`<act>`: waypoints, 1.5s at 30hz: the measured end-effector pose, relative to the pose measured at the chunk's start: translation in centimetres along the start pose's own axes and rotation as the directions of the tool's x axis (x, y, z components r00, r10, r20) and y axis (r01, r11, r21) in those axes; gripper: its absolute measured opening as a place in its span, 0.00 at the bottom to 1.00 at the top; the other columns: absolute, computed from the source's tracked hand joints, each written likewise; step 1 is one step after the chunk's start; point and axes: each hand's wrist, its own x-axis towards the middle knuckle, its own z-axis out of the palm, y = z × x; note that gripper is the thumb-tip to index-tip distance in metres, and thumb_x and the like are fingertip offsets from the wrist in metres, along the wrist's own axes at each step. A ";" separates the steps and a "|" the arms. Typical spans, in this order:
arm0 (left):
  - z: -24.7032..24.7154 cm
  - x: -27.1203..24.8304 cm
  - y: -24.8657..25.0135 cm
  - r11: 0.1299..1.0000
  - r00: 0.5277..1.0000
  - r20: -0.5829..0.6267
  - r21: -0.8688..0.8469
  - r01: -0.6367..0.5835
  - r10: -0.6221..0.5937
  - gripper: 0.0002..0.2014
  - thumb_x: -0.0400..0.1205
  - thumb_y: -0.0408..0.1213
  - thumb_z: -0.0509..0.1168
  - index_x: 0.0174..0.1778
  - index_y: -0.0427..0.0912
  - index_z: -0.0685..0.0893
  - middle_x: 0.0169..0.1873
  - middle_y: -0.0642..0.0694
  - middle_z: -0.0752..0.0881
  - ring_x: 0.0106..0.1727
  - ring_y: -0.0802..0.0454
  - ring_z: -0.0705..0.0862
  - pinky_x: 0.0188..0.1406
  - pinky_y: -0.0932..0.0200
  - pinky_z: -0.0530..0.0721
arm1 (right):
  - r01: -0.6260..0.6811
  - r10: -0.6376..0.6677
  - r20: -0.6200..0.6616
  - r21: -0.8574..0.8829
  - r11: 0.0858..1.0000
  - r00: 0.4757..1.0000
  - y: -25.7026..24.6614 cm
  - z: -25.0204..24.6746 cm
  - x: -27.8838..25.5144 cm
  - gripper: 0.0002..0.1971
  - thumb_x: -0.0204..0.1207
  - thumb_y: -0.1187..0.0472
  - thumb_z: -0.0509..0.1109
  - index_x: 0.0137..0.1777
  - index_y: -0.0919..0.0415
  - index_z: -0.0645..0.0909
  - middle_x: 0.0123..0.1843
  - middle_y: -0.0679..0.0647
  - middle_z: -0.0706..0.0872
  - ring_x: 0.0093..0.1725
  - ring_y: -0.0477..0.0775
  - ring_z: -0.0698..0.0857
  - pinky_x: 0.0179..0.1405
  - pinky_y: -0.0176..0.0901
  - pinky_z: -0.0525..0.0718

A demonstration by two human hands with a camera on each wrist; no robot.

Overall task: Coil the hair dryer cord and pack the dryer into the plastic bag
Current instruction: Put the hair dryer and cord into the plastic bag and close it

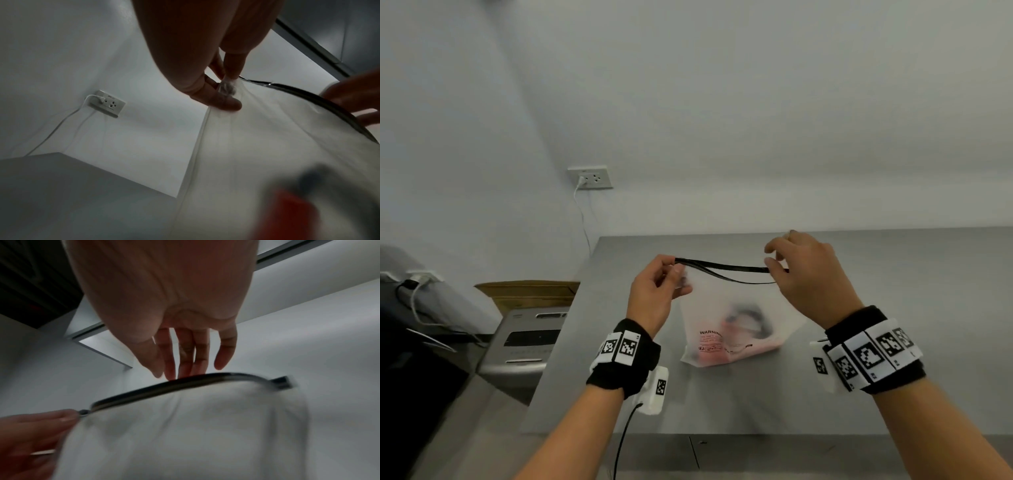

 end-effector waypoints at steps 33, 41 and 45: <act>0.6 1.5 0.5 1.000 0.979 -0.203 -0.011 0.014 -0.016 0.10 0.90 0.30 0.60 0.44 0.39 0.82 0.38 0.42 0.82 0.33 0.57 0.86 0.44 0.54 0.93 | -0.141 0.202 0.250 -0.241 0.960 0.947 1.1 -2.8 -5.0 0.08 0.82 0.49 0.60 0.48 0.51 0.78 0.47 0.48 0.84 0.43 0.58 0.85 0.40 0.47 0.78; 0.1 1.0 0.0 0.999 0.974 -0.224 -0.014 0.029 -0.032 0.08 0.89 0.31 0.60 0.49 0.35 0.83 0.44 0.36 0.85 0.42 0.49 0.87 0.42 0.56 0.92 | -0.128 0.091 0.558 0.027 0.991 0.825 -5.4 9.7 -3.0 0.29 0.73 0.44 0.72 0.72 0.46 0.66 0.55 0.57 0.87 0.51 0.65 0.88 0.47 0.54 0.85; -0.4 1.0 0.2 1.000 0.981 -0.192 -0.011 0.000 -0.003 0.08 0.89 0.32 0.61 0.47 0.39 0.85 0.47 0.36 0.85 0.49 0.47 0.87 0.48 0.54 0.92 | -0.264 0.133 0.496 0.203 0.943 0.858 -4.8 12.7 -1.5 0.13 0.77 0.59 0.63 0.60 0.53 0.79 0.54 0.60 0.90 0.51 0.67 0.88 0.46 0.50 0.84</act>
